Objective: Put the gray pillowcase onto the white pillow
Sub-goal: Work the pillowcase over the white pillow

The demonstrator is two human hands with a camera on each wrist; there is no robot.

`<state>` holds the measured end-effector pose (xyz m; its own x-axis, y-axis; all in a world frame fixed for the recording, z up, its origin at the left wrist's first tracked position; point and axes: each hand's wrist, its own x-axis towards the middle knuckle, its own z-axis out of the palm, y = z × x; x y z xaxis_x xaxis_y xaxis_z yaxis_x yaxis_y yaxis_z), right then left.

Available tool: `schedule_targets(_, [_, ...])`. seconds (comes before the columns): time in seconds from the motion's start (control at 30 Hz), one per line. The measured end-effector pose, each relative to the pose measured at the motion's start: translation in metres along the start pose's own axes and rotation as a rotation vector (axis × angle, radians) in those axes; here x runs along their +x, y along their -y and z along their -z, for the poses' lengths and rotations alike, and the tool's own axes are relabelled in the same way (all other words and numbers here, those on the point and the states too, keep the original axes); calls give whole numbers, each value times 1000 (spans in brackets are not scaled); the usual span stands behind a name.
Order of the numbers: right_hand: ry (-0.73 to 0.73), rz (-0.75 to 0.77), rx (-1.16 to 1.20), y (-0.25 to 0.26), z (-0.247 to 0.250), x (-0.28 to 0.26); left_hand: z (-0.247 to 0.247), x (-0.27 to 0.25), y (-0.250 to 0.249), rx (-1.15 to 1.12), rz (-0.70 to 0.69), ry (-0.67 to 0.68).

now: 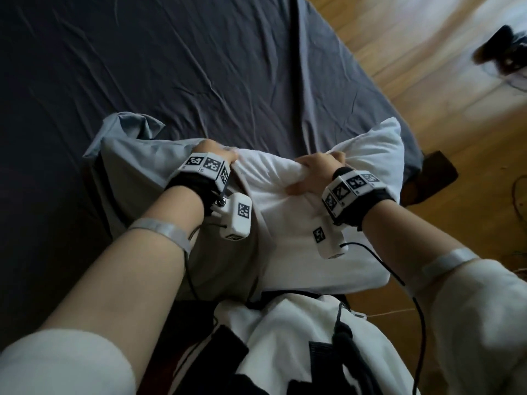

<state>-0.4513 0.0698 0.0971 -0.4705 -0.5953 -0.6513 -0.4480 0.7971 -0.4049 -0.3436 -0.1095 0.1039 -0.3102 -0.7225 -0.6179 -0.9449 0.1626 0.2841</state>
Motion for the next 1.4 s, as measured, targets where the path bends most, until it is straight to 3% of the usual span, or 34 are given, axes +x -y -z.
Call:
schedule_targets(0.13, [-73, 17, 87, -1, -7, -17, 6, -10, 5, 120, -115, 2])
schedule_targets(0.2, [-147, 41, 128, 4, -8, -23, 11, -11, 11, -137, -112, 54])
schedule_targets(0.3, [-235, 98, 174, 19, 0, -30, 31, -18, 15, -627, -104, 281])
schedule_targets(0.4, [-330, 180, 150, 42, 14, -40, 54, -42, 11, -868, -145, 287])
schedule_targets(0.57, [-278, 331, 87, 75, 11, -39, 44, -84, -6, -772, -294, 426])
schedule_targets(0.73, [-299, 225, 151, 45, 18, -37, 54, -79, 12, -955, -203, 391])
schedule_targets(0.93, [-304, 165, -100, 11, 47, -48, 49, -87, 20, -836, -223, 499])
schedule_targets(1.07, [-338, 100, 26, 12, 27, -47, 43, -89, 9, -838, -215, 538])
schedule_targets(1.2, [-397, 104, 65, 22, 1, -33, 24, -92, -10, -885, -254, 496])
schedule_targets(1.33, [-444, 148, 8, 12, -3, -21, 12, -76, -15, -873, -260, 212])
schedule_targets(1.4, [-377, 183, -66, 1, -12, -21, 3, -63, -6, -767, -207, 128])
